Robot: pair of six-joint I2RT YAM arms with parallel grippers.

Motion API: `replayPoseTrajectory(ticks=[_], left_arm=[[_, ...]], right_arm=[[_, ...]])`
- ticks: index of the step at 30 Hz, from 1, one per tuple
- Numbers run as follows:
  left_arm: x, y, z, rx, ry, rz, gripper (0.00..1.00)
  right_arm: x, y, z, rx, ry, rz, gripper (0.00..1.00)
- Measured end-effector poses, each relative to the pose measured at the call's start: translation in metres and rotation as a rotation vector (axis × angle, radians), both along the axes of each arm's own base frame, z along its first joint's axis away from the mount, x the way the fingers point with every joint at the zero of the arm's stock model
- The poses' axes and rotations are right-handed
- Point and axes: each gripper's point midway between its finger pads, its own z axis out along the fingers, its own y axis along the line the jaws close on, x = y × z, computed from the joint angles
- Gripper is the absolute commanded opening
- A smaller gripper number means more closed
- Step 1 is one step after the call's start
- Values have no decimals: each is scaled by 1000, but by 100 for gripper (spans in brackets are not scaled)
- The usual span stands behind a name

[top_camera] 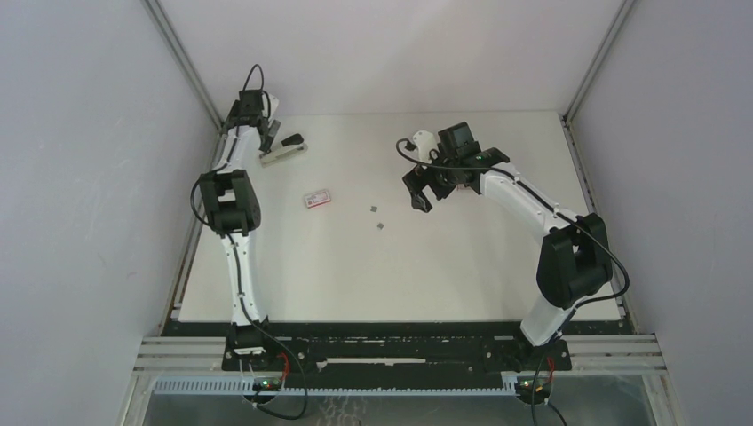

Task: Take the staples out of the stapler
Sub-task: Move the stapler to the center of the board.

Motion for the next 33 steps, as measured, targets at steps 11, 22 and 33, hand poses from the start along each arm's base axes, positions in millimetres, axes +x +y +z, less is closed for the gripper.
replayPoseTrajectory(ticks=[11, 22, 33], left_arm=[[-5, -21, -15, -51, 77, -92, 100], [-17, -44, -31, -157, 146, -179, 100], [-14, -69, -31, -198, 128, -201, 100]], right_arm=[[-4, 6, 0, -7, -6, 24, 99], [-4, 7, 0, -11, -9, 28, 99], [-5, 8, 0, -11, -9, 32, 99]])
